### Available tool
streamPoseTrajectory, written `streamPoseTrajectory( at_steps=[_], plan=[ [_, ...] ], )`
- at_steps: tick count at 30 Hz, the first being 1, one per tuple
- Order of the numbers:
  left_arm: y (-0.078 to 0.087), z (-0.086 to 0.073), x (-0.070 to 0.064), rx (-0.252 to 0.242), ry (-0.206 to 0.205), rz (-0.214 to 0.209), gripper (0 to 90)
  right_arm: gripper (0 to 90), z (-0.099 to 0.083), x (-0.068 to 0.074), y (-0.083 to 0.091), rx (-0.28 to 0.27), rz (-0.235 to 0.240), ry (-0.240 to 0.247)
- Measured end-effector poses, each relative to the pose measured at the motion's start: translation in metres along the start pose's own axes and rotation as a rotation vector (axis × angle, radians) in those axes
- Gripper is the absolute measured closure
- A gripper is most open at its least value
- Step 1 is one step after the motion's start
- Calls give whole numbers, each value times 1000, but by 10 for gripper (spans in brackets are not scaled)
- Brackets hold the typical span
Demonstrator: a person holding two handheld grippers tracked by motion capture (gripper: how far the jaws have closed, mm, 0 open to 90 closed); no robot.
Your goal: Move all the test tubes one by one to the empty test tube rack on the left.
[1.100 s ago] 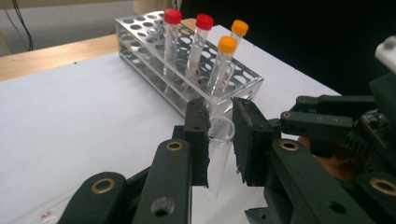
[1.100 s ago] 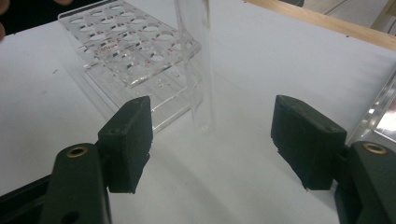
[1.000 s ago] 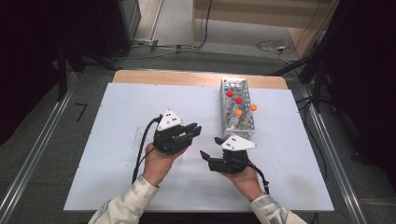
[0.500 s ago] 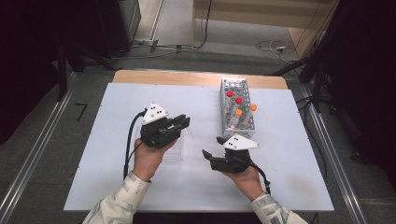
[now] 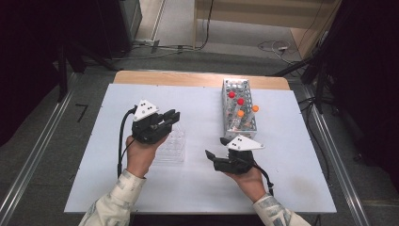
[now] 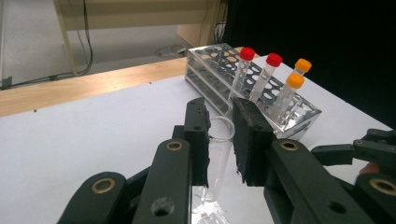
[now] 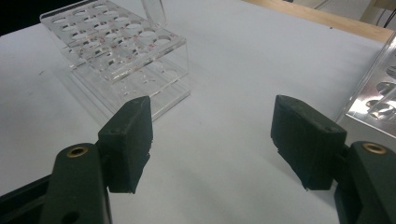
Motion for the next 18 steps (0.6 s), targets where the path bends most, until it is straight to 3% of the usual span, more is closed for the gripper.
streamPoseTrajectory(
  at_steps=[4,18],
  plan=[
    [-3,-2,1,6,-23,27,771,282,0,-1,0,1,-1,-1],
    [-18,-19,-7,63,-95,60,770,281,-1,-2,2,-7,-12,-6]
  ],
)
Point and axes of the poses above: each handheld gripper's, and its own axes: y roughly backward along the jaws, z roughly out of its top, x roughly to its left, the point moved 4 cm from there along -y, roughly forward along the jaws, and after that the axes turned 7 degrees about z, right-handed, at the moved point
